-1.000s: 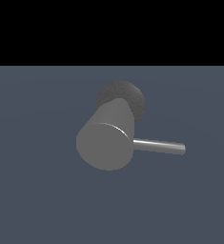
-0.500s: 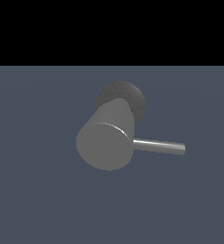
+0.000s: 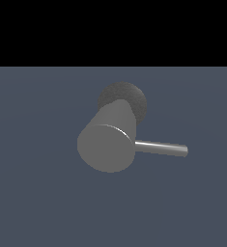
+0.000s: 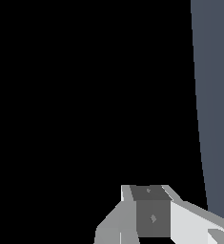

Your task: Turn on the faucet by rotating a designated handle.

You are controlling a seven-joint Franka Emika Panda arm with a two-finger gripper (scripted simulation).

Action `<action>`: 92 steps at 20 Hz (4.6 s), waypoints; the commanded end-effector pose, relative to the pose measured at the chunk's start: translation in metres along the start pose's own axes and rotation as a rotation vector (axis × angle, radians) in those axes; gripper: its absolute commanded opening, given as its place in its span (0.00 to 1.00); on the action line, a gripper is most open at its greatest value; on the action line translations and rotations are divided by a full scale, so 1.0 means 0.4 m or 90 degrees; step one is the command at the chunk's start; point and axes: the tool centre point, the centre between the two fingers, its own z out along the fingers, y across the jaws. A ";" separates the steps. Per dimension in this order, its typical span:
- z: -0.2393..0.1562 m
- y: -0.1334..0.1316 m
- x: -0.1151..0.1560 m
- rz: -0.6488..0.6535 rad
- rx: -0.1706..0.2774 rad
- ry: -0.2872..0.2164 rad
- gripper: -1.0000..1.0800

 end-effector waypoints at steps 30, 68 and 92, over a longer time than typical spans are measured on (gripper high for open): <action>-0.408 0.690 0.112 0.441 0.167 0.517 0.00; -0.365 0.946 -0.075 0.683 0.161 0.604 0.00; -0.333 0.913 -0.112 0.718 0.150 0.630 0.00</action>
